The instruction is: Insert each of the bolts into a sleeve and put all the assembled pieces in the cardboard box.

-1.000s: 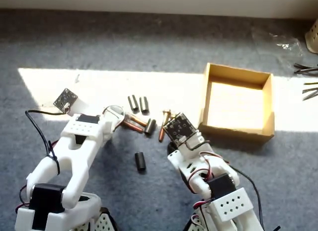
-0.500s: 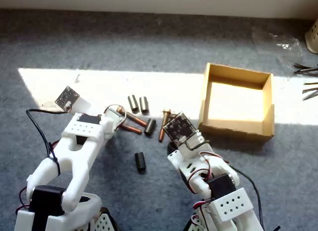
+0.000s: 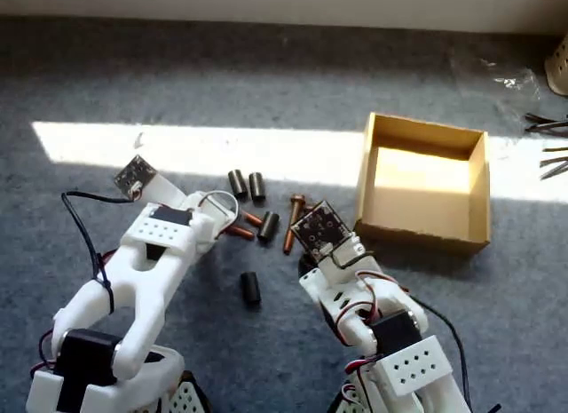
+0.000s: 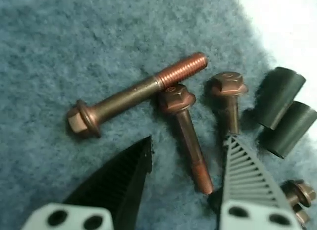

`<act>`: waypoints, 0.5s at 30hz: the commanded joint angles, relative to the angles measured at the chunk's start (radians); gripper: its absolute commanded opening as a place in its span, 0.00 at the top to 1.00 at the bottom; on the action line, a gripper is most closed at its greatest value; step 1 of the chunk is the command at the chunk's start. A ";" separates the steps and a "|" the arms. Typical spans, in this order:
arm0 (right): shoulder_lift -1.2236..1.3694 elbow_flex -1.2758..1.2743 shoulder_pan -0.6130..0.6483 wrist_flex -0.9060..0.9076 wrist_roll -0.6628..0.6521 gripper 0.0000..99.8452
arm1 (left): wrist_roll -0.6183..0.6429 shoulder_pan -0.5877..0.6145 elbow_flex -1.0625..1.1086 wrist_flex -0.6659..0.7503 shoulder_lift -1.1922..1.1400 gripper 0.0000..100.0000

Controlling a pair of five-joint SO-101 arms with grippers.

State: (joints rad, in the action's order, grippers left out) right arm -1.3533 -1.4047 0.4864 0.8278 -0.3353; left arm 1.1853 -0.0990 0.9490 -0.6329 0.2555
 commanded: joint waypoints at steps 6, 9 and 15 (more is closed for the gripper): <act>-0.018 0.007 -0.012 -0.025 -0.009 0.99 | 0.005 0.038 -0.008 -0.003 0.022 0.84; -0.018 0.007 -0.012 -0.025 -0.009 0.99 | 0.005 0.038 -0.008 0.000 0.021 0.84; -0.018 0.007 -0.012 -0.025 -0.009 0.99 | 0.005 0.038 0.013 0.075 0.019 0.84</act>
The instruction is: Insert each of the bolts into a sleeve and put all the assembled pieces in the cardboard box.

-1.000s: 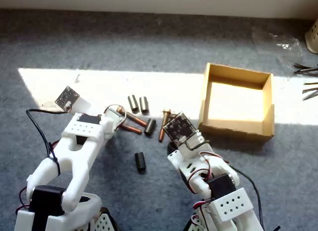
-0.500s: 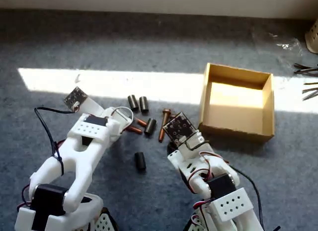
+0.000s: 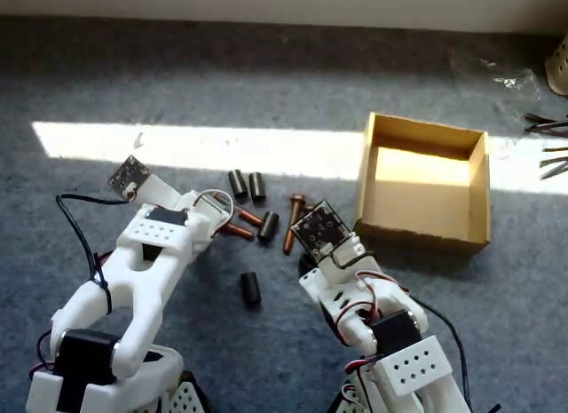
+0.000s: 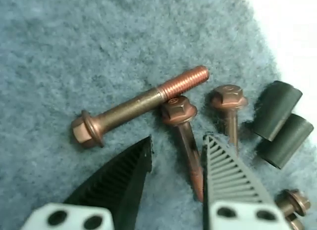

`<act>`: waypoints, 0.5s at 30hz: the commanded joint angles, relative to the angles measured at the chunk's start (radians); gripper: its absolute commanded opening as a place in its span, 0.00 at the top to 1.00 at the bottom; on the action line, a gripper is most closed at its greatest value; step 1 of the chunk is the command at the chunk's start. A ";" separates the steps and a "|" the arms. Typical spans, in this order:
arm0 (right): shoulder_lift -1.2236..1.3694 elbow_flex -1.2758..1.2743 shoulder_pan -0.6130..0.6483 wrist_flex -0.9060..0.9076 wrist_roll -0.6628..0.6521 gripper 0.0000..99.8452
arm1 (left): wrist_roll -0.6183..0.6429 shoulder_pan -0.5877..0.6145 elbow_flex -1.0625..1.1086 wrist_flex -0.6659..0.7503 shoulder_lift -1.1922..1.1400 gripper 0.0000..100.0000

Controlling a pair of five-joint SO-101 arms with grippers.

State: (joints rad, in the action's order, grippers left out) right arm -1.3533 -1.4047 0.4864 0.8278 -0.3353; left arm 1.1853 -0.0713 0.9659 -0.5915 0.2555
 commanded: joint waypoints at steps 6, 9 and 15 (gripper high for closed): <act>-0.018 0.007 -0.012 -0.025 -0.009 0.99 | 0.005 0.012 -0.010 0.043 0.019 0.84; -0.018 0.007 -0.012 -0.025 -0.009 0.99 | 0.006 0.012 -0.010 0.043 0.019 0.84; -0.018 0.007 -0.012 -0.025 -0.009 0.99 | 0.037 0.044 -0.012 0.043 0.019 0.84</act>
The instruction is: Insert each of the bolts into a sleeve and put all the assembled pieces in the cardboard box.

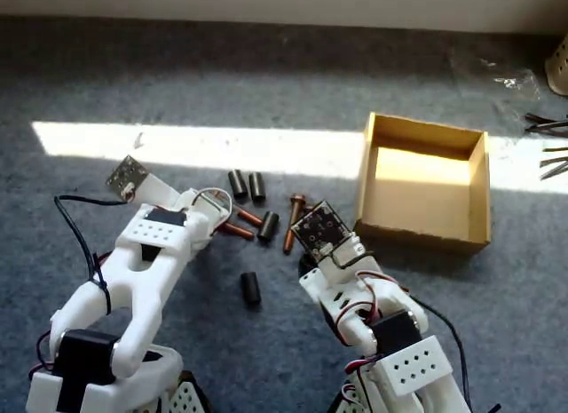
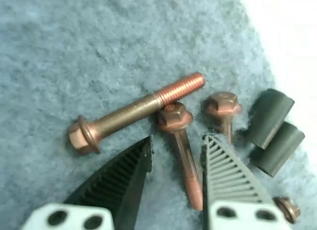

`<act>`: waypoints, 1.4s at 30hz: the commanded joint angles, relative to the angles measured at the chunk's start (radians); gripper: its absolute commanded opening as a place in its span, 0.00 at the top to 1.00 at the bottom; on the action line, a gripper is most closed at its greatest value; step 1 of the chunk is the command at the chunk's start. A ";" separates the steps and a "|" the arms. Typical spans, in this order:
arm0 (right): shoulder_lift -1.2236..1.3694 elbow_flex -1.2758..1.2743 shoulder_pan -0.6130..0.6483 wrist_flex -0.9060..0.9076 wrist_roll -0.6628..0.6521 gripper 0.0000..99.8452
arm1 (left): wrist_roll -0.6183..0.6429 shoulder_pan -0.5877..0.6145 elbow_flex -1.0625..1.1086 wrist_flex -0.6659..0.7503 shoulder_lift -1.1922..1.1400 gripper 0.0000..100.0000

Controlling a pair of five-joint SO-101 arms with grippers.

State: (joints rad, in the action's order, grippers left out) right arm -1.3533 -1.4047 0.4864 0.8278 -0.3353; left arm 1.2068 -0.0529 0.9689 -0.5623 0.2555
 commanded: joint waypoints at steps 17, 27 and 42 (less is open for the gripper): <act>-0.018 0.007 -0.012 -0.025 -0.009 0.99 | 0.018 0.018 -0.228 -0.094 -0.265 0.84; -0.018 0.007 -0.012 -0.025 -0.009 0.99 | 0.018 -0.093 -0.274 -0.195 -0.265 0.86; -0.018 0.007 -0.012 -0.025 -0.009 0.99 | -0.141 -0.093 -0.291 -0.221 -0.272 0.99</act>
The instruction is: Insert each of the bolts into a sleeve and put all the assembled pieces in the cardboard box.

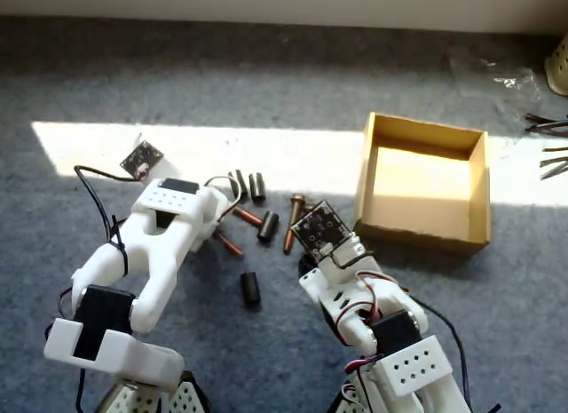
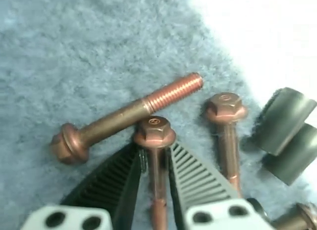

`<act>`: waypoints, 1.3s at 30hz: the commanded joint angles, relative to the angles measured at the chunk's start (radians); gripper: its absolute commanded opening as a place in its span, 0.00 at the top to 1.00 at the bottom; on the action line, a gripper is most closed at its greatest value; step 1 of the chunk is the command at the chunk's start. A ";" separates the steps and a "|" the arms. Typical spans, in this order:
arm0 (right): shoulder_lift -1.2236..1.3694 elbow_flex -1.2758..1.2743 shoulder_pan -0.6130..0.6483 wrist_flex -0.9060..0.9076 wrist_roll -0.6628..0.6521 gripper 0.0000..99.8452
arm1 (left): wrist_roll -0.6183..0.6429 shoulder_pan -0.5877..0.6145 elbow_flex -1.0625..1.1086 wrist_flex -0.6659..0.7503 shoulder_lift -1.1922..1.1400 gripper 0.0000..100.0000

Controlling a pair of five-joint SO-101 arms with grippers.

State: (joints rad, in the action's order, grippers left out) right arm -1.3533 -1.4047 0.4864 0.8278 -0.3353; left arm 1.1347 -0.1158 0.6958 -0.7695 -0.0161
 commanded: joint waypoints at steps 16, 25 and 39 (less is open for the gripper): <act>-0.018 0.007 -0.012 -0.025 -0.009 0.99 | -0.399 -0.048 0.015 -0.015 0.007 0.99; -0.018 0.007 -0.012 -0.025 -0.009 0.99 | -0.799 -0.048 0.015 -0.038 0.007 0.99; -0.018 0.007 -0.012 -0.025 -0.009 0.99 | -1.076 -0.042 -0.028 -0.107 0.010 0.99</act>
State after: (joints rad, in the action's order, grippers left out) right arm -1.3533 -1.4047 0.4864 0.8278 -0.3353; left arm 0.0729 -0.1389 0.6928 -0.8278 -0.0146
